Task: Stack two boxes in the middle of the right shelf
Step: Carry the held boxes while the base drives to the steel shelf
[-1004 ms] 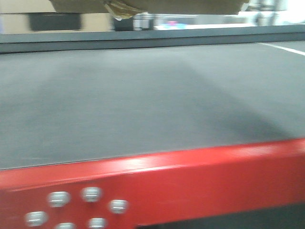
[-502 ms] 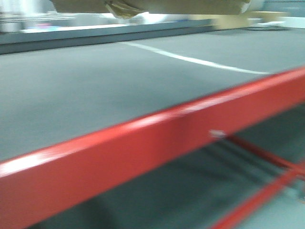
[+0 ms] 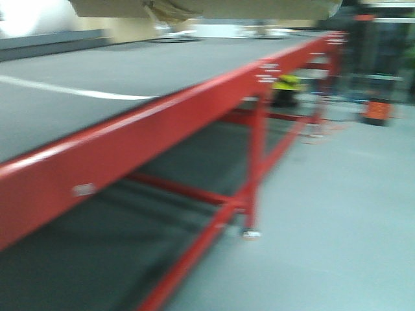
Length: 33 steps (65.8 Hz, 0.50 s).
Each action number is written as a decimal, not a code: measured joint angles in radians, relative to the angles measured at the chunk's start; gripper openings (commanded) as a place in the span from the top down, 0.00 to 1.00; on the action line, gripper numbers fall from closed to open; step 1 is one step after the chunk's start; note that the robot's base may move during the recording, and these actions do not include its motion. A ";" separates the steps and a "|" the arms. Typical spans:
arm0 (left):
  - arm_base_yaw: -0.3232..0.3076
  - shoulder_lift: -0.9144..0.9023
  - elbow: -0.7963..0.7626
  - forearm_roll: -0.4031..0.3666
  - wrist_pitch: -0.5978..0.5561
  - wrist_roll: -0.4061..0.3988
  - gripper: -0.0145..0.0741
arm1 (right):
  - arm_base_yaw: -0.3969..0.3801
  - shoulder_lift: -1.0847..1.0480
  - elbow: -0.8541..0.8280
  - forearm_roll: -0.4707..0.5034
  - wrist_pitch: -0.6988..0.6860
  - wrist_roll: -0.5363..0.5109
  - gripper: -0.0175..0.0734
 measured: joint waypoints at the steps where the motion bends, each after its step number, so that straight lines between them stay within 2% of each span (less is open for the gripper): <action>1: 0.000 0.000 0.000 0.000 0.000 0.000 0.96 | 0.000 0.000 0.000 0.000 0.000 0.000 0.99; 33: 0.000 0.000 0.000 0.000 0.000 0.000 0.96 | 0.000 0.000 0.000 0.000 0.000 0.000 0.99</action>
